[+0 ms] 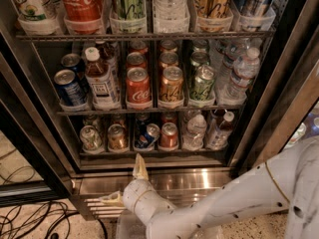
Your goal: Pick orange can from bottom shelf of fridge
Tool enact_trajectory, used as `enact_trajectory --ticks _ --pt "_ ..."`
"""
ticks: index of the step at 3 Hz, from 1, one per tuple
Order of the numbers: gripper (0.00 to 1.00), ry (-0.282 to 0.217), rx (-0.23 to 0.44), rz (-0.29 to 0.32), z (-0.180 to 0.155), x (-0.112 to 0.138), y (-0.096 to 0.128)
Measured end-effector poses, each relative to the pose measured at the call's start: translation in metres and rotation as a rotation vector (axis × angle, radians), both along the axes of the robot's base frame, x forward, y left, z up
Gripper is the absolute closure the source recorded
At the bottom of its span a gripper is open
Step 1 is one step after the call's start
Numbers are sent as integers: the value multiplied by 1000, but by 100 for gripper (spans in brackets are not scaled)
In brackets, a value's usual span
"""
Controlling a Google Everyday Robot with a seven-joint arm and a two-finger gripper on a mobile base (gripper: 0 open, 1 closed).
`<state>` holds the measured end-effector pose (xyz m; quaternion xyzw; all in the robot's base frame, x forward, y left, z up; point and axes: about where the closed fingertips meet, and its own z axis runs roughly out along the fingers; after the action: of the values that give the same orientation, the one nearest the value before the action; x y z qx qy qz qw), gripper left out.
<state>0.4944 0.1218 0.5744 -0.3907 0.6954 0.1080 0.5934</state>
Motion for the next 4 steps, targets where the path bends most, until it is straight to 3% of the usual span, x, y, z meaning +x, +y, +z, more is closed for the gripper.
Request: enact_trajectory --ticks 2,4 --pt "0 -129 111 -30 16 22 34" --pt "0 -197 192 -179 22 30 29"
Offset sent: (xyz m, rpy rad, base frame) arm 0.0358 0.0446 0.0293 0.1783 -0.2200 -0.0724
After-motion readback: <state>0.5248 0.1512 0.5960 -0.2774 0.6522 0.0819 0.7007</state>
